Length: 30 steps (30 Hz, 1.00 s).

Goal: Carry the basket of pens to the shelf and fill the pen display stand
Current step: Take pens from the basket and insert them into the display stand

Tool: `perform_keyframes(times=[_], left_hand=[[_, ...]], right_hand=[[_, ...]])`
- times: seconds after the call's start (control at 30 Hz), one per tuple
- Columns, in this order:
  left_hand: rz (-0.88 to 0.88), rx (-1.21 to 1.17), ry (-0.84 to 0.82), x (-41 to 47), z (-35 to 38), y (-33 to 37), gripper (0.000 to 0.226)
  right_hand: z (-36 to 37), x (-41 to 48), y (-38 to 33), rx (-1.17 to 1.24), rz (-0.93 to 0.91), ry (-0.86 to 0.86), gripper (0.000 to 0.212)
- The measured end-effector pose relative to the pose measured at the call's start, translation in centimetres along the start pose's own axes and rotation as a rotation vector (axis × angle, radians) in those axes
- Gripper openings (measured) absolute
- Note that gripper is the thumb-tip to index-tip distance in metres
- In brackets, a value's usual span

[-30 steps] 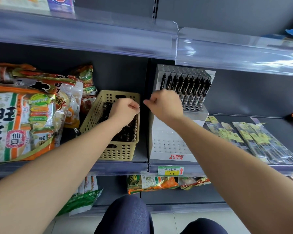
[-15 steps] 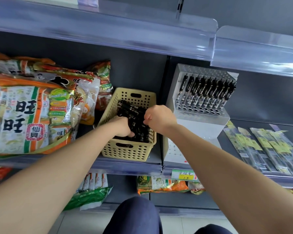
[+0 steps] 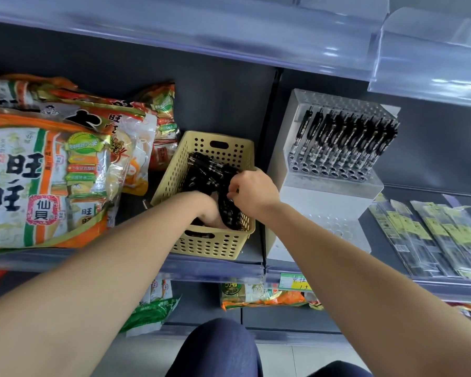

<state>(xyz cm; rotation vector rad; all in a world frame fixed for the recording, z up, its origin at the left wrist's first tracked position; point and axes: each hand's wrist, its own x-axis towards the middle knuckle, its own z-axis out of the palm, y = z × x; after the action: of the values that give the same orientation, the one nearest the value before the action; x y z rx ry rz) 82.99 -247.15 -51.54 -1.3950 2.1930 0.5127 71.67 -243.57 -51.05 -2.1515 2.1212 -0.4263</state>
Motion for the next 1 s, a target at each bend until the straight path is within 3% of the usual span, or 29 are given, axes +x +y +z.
perform_keyframes(times=[0.07,0.2,0.33,0.43,0.53,0.7,0.83,1.0], left_hand=[[-0.029,0.049,0.017,0.5,0.1,-0.5,0.068],[-0.086,0.157,0.102,0.4,0.5,-1.3,0.093],[-0.004,0.094,0.253,0.7,0.2,-2.2,0.078],[0.016,0.07,0.491,1.1,-0.4,-2.1,0.059],[0.034,0.166,0.614,1.6,-1.4,-1.5,0.059],[0.054,0.263,0.577,3.2,-1.5,-2.0,0.084],[0.164,0.348,0.386,3.9,-2.3,-2.4,0.098],[0.192,0.001,0.258,4.5,-2.2,-2.4,0.099]], right_hand=[[0.2,0.0,0.0,0.014,0.002,0.013,0.012],[0.5,0.1,0.0,0.057,0.008,0.033,0.014],[0.7,0.1,0.1,0.097,0.018,0.063,0.013],[0.6,0.0,0.1,0.115,0.011,0.097,0.016],[0.4,0.0,0.1,0.118,0.003,0.106,0.019],[0.7,-0.1,0.2,0.133,-0.015,0.139,0.02],[0.6,-0.2,0.2,0.119,-0.015,0.163,0.02],[0.7,0.0,0.2,0.125,-0.009,0.176,0.017]])
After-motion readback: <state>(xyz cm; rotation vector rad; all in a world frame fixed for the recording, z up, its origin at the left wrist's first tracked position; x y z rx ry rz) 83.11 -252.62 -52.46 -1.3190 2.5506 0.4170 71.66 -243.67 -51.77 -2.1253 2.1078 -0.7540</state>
